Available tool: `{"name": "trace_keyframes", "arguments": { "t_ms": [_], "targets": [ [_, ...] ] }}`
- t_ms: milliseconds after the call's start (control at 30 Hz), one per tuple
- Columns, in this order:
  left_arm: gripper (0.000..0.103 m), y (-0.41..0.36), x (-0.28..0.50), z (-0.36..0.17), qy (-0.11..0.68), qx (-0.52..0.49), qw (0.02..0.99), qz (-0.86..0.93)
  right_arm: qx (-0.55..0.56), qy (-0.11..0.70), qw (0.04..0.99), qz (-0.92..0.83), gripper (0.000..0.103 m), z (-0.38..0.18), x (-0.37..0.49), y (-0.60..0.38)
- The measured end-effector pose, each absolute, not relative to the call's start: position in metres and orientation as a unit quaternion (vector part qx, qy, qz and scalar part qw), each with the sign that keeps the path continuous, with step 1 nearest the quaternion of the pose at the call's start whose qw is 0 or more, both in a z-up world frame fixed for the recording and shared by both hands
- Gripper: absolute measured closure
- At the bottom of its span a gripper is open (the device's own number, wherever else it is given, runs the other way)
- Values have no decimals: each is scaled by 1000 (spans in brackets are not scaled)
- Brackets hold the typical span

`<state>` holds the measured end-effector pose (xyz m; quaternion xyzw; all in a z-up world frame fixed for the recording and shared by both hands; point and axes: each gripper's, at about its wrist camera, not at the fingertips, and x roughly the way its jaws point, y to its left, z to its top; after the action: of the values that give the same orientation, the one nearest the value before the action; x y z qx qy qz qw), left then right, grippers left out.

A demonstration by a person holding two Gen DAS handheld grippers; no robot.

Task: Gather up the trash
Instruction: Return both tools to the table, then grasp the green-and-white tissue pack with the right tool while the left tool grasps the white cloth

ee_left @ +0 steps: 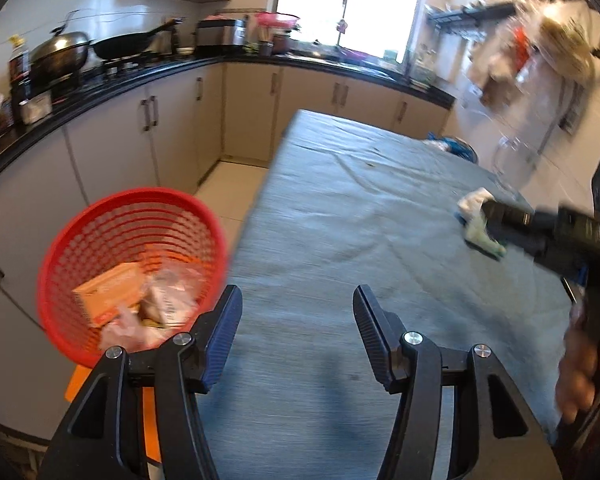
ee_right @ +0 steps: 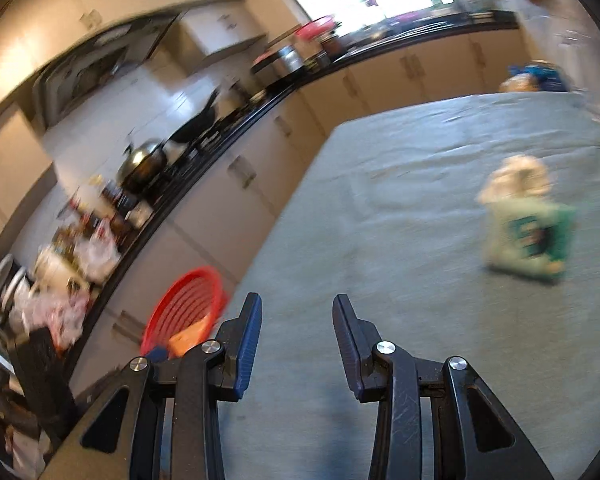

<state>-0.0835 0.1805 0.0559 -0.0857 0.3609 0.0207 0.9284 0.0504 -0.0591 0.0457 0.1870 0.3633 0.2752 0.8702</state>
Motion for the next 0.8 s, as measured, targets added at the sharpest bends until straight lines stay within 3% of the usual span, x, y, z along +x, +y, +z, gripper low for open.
{"name": "trace_keyframes", "arguments": {
  "t_ms": [133, 200, 400, 600, 800],
  "targets": [
    [46, 148, -75, 52, 371, -66, 926, -4, 202, 355, 886, 220, 63, 51, 75, -119],
    [46, 135, -69, 48, 376, -59, 924, -14, 203, 362, 887, 202, 58, 49, 92, -143],
    [46, 112, -58, 40, 389, -46, 920, -34, 243, 403, 859, 204, 54, 15, 141, -187],
    [46, 109, -54, 37, 394, -44, 917, -39, 256, 429, 827, 259, 54, -9, 156, -180],
    [46, 107, -52, 37, 398, -39, 916, -39, 183, 429, 832, 299, 54, -2, 140, -153]
  ]
}}
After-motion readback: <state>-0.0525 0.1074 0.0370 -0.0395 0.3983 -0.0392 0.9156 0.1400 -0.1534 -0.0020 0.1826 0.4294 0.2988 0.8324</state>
